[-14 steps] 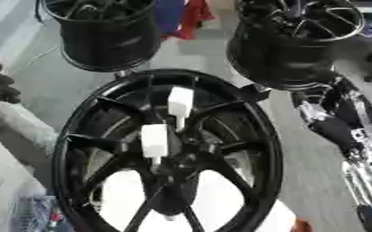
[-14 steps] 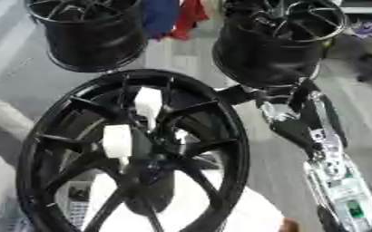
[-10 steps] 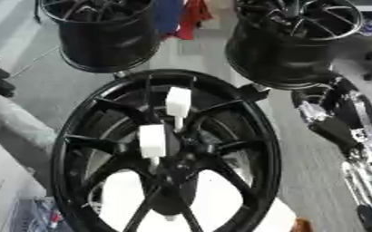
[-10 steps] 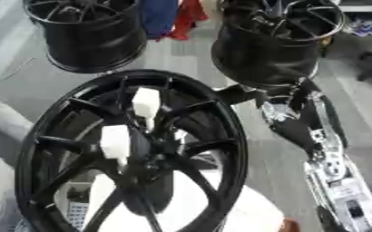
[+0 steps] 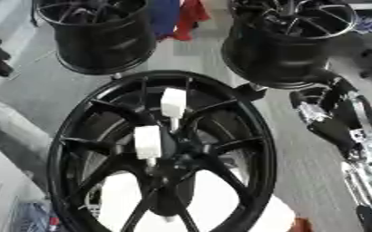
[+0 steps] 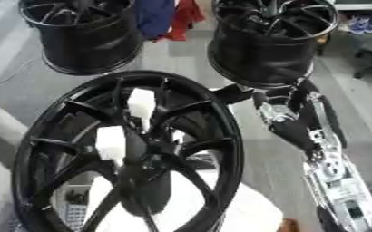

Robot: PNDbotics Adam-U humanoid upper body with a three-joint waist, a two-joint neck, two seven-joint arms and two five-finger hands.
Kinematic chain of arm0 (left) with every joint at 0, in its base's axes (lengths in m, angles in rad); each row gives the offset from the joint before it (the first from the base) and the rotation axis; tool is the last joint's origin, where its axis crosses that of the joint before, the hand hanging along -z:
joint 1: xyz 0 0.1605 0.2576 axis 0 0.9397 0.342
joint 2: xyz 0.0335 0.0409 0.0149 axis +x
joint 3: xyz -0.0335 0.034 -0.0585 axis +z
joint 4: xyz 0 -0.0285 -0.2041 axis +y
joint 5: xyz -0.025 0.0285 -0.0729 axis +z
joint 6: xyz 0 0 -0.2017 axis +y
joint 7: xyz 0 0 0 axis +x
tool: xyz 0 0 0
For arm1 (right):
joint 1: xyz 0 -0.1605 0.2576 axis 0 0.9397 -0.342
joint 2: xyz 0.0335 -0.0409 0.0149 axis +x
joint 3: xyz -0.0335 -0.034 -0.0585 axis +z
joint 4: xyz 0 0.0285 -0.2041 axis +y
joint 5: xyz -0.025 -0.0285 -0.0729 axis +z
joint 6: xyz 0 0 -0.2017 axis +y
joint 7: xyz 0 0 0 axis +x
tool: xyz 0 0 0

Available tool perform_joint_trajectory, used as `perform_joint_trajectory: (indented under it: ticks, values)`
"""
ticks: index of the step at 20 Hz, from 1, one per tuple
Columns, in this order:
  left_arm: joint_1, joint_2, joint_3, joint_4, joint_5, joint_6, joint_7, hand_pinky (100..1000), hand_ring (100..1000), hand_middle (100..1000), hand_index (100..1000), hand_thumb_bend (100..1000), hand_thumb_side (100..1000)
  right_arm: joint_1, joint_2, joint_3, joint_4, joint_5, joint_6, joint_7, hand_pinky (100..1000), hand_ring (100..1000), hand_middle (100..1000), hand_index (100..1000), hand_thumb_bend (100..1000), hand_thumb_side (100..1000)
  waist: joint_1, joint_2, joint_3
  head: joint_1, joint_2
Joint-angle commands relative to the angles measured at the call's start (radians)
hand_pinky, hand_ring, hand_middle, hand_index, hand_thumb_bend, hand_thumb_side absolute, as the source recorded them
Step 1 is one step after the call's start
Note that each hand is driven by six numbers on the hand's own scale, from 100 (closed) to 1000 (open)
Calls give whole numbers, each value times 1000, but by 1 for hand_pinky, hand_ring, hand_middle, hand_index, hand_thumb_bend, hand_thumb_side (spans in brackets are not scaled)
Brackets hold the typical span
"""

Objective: Pull the pin out of the wheel hub.

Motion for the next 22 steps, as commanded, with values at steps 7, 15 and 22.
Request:
perform_joint_trajectory:
  ticks: [7, 15, 22]
  values:
    - [-279, 239, -285, 50, -52, -111, -348, 646, 672, 698, 841, 248, 461, -7, -33, 13, -7, 5, 0, 16, 660, 669, 721, 833, 369, 220, 18, -27, -21, 16, 6]
    - [-539, 54, -518, 227, -248, -142, -579, 650, 704, 736, 847, 284, 416, 6, -37, 19, 2, 5, 0, 23, 659, 669, 721, 833, 371, 217, 33, -40, -27, 20, 19]
    - [-602, -44, -618, 321, -357, -245, -581, 610, 669, 725, 834, 294, 420, 9, -37, 20, 6, 5, -3, 24, 659, 669, 721, 833, 373, 216, 41, -43, -36, 24, 27]
